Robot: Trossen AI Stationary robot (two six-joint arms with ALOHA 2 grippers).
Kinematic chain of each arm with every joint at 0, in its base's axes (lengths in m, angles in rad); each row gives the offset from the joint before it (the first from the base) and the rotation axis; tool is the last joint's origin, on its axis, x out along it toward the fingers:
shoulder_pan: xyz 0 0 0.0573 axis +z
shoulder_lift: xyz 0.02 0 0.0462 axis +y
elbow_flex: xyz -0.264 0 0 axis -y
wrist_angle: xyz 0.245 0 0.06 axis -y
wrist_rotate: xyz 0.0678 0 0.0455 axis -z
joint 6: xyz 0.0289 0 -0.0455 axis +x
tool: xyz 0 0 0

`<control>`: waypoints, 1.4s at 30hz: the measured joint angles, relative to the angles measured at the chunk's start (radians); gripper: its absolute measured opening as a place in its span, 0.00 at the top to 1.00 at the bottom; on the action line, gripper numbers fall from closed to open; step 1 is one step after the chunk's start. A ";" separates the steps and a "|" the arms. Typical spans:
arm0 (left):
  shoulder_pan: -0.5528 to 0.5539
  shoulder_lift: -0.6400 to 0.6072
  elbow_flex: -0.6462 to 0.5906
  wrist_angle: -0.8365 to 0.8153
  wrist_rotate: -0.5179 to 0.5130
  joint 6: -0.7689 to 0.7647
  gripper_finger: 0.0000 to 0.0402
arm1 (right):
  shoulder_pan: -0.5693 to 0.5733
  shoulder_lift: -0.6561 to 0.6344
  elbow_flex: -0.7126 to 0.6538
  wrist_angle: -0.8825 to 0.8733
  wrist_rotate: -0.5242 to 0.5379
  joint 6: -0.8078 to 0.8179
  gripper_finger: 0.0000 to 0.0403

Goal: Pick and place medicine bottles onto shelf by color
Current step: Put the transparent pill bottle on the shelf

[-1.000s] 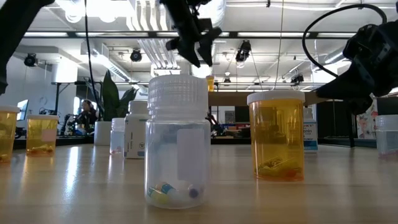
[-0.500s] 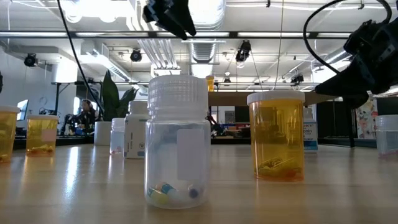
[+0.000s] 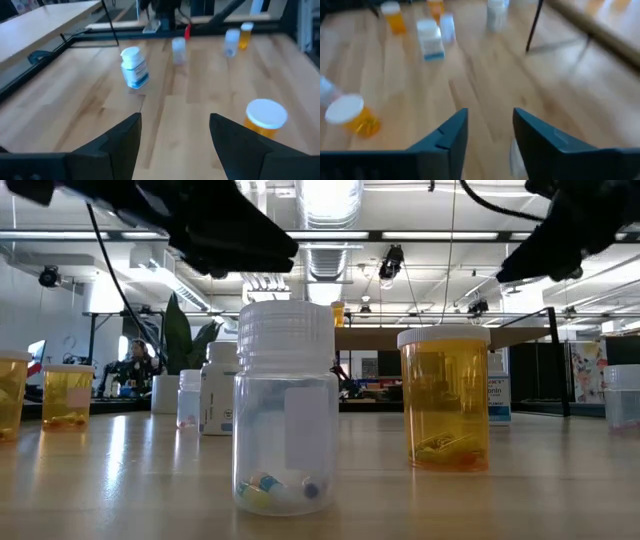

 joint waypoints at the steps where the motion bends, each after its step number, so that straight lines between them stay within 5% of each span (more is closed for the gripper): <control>1: -0.004 0.002 -0.023 0.041 -0.006 -0.012 0.46 | 0.000 0.022 0.039 -0.076 -0.025 0.046 0.60; 8: -0.002 0.011 -0.117 0.205 -0.061 -0.021 0.46 | 0.043 0.203 0.173 -0.451 -0.137 0.354 0.49; 16: -0.002 0.024 -0.119 0.207 -0.079 -0.021 0.46 | 0.077 0.356 0.179 -0.539 -0.335 0.504 0.40; 31: 0.000 0.040 -0.119 0.212 -0.079 -0.023 0.46 | 0.079 0.305 0.176 -0.605 -0.378 0.509 0.44; 42: 0.000 0.040 -0.118 0.229 -0.078 -0.024 0.46 | 0.079 0.343 0.083 -0.499 -0.351 0.351 0.43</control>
